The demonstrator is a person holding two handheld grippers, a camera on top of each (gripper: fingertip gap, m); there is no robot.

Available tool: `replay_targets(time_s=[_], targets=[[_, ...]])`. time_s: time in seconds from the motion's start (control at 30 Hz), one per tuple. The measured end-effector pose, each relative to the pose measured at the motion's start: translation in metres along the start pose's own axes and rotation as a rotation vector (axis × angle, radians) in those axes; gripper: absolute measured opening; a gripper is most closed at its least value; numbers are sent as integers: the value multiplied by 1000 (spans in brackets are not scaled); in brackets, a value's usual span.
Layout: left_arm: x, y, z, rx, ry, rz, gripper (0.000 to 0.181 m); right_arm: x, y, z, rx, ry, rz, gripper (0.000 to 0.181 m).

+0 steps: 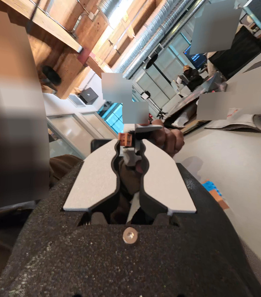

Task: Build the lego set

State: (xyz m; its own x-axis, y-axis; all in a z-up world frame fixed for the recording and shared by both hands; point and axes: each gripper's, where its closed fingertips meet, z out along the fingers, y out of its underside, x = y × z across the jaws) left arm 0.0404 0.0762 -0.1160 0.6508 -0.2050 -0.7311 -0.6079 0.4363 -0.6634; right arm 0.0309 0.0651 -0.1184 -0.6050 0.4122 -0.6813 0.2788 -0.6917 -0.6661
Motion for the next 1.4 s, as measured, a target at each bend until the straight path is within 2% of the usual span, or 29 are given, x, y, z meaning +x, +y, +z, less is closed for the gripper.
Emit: replay_targets(time_s=[0.07,0.13,0.23,0.3,0.47,0.6,0.7,0.83,1.03,1.4], targets=[[-2,4,-2,-21,46,-73,16,10,3,-3,-61,80,-100,28],[-7,14,-6,-69,91,-141,17,26,12,-9,-191,214,-269,31],[-3,39,-18,-187,240,-266,17,63,33,-24,-483,454,-556,33],[7,52,-30,-262,367,-357,17,83,48,-32,-663,553,-681,35],[28,83,-57,-465,557,-514,17,106,72,-30,-879,584,-765,42],[46,94,-70,-539,663,-572,17,118,77,-29,-974,578,-790,41],[50,98,-71,-564,674,-581,17,117,83,-25,-1006,538,-787,20],[51,96,-70,-559,677,-586,17,114,83,-22,-983,524,-816,20],[53,83,-66,-549,697,-566,17,94,76,-13,-836,461,-816,20],[55,80,-66,-619,714,-470,17,84,76,-11,-790,443,-848,20]])
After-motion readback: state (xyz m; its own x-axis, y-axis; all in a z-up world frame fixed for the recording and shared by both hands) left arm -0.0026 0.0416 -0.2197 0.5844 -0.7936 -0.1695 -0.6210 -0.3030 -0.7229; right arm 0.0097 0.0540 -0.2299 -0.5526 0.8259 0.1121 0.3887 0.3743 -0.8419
